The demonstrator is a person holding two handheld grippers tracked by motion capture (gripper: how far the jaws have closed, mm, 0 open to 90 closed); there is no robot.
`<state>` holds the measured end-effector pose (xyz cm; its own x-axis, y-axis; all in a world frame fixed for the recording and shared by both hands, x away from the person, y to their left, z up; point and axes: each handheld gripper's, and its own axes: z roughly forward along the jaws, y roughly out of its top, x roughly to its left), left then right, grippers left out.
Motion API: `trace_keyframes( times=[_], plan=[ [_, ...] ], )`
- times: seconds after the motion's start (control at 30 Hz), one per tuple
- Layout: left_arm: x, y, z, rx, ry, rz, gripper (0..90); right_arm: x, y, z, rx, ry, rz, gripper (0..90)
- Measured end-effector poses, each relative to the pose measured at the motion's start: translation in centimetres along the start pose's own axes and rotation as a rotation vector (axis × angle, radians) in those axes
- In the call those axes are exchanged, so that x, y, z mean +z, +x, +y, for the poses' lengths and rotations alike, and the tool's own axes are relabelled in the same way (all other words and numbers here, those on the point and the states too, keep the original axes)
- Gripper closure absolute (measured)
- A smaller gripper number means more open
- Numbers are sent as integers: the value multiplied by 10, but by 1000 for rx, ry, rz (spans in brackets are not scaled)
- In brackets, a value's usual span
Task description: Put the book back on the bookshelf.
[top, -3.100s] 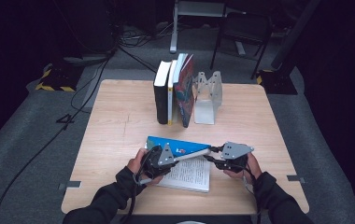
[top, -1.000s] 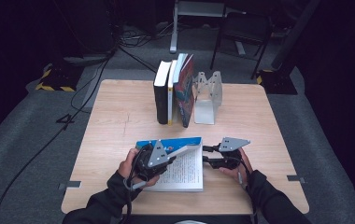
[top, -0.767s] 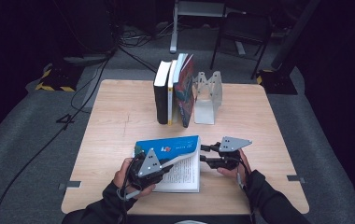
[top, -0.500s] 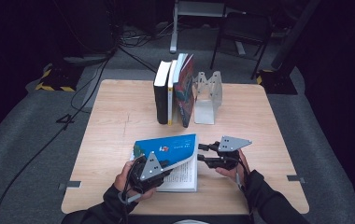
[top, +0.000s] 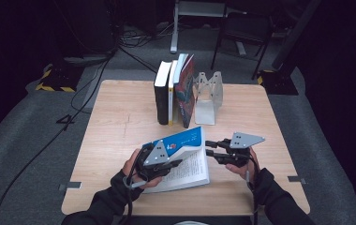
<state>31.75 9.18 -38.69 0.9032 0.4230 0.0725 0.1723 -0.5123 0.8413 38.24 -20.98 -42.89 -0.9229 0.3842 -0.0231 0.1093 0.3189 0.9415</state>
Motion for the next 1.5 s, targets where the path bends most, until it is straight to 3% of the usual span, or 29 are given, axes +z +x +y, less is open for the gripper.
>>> trace_keyframes(
  times=[0.17, 0.3, 0.4, 0.6, 0.73, 0.87, 1.0, 1.07, 1.2, 1.3, 1.4, 1.5],
  plan=[
    [7, -4, 7, 51, -43, -3, 802, -16, -6, 7, -22, -31, -37, 654],
    [4, -11, 0, 77, -75, 33, 775, -16, -6, 8, -6, -49, -26, 651],
    [-3, -17, -7, 87, -91, 55, 743, -15, 0, 13, -22, -58, -31, 630],
    [-19, -23, -18, 63, -117, 101, 705, -8, 9, 29, -61, -71, -20, 602],
    [-26, -31, -30, 64, -151, 169, 647, 1, 14, 43, -59, -73, -17, 568],
    [-26, -36, -42, 10, -122, 195, 587, 5, 18, 52, -72, -65, -21, 558],
    [-21, -36, -57, 8, -60, 219, 561, 7, 20, 51, -72, -76, -57, 559],
    [-22, -35, -59, -10, -59, 208, 569, 7, 21, 49, -66, -86, -63, 564],
    [-25, -28, -59, -36, -72, 182, 685, 5, 20, 46, -58, -91, -49, 574],
    [-27, -21, -57, -13, -62, 150, 736, 5, 18, 44, -51, -106, -14, 579],
    [-31, -7, -62, -43, -119, 93, 741, 6, 14, 45, -50, -124, 16, 579],
    [-30, -1, -65, -42, -100, 141, 717, 9, 17, 51, -79, -126, 27, 577]
  ],
)
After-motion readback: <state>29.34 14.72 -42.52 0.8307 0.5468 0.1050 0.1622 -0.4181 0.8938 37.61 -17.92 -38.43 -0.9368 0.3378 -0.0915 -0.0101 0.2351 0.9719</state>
